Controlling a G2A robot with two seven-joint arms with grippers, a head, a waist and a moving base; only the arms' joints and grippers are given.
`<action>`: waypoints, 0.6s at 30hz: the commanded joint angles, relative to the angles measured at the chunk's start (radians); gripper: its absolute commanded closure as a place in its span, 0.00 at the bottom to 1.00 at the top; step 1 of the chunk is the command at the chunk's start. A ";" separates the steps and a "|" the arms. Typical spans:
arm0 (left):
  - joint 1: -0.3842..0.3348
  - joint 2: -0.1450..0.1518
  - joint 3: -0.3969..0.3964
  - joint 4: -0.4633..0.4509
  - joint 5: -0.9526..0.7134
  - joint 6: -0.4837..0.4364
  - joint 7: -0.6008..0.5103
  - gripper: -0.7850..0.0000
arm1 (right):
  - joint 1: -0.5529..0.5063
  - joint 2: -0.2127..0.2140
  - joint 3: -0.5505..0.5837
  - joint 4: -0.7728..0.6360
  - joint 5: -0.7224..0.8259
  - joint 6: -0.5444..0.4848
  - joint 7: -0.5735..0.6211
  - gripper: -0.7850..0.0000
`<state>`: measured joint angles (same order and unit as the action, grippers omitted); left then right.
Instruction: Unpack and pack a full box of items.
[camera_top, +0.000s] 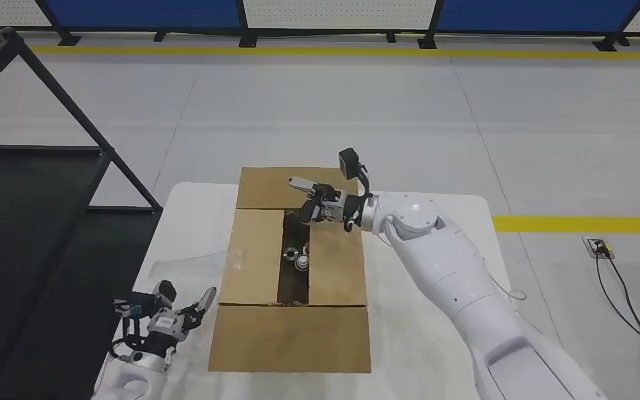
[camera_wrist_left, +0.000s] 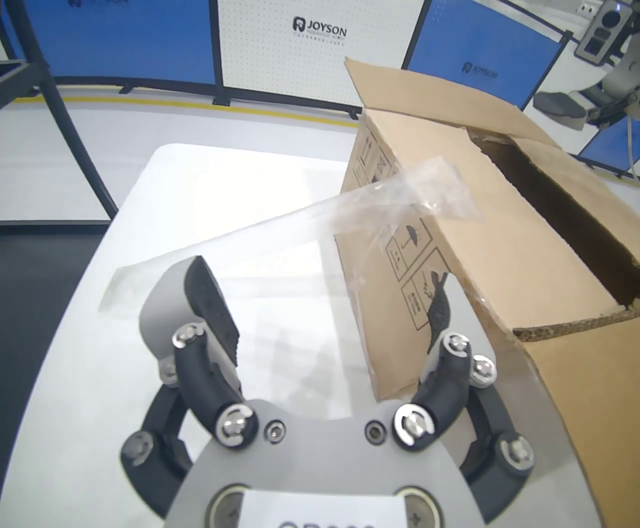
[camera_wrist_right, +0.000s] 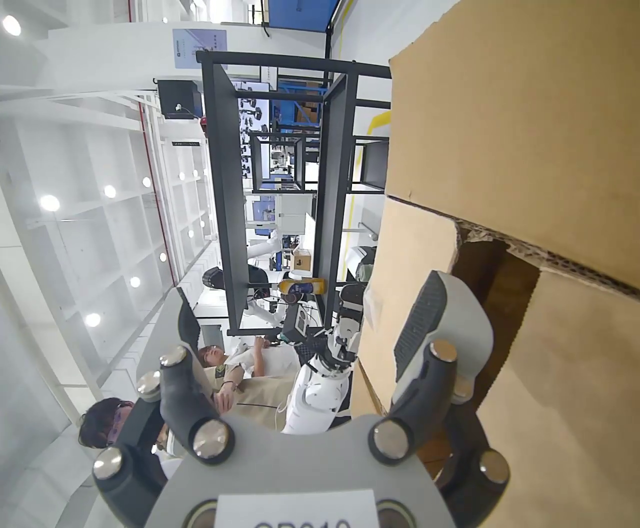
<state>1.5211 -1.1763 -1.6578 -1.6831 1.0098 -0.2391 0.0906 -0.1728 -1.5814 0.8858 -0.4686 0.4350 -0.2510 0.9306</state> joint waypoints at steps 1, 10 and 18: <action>0.012 0.000 -0.022 -0.005 -0.029 -0.004 0.015 0.00 | 0.000 0.000 0.000 0.000 0.000 0.000 0.000 0.00; 0.047 0.004 -0.115 -0.003 -0.113 -0.023 0.033 0.00 | -0.059 0.008 -0.055 -0.140 -0.169 0.066 0.025 0.00; 0.072 0.004 -0.162 -0.009 -0.156 -0.050 0.044 0.00 | -0.076 -0.006 -0.088 -0.169 -0.237 0.132 -0.031 0.00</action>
<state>1.5911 -1.1718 -1.8169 -1.6911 0.8561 -0.2880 0.1343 -0.2485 -1.5856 0.7990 -0.6388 0.1985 -0.1209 0.9007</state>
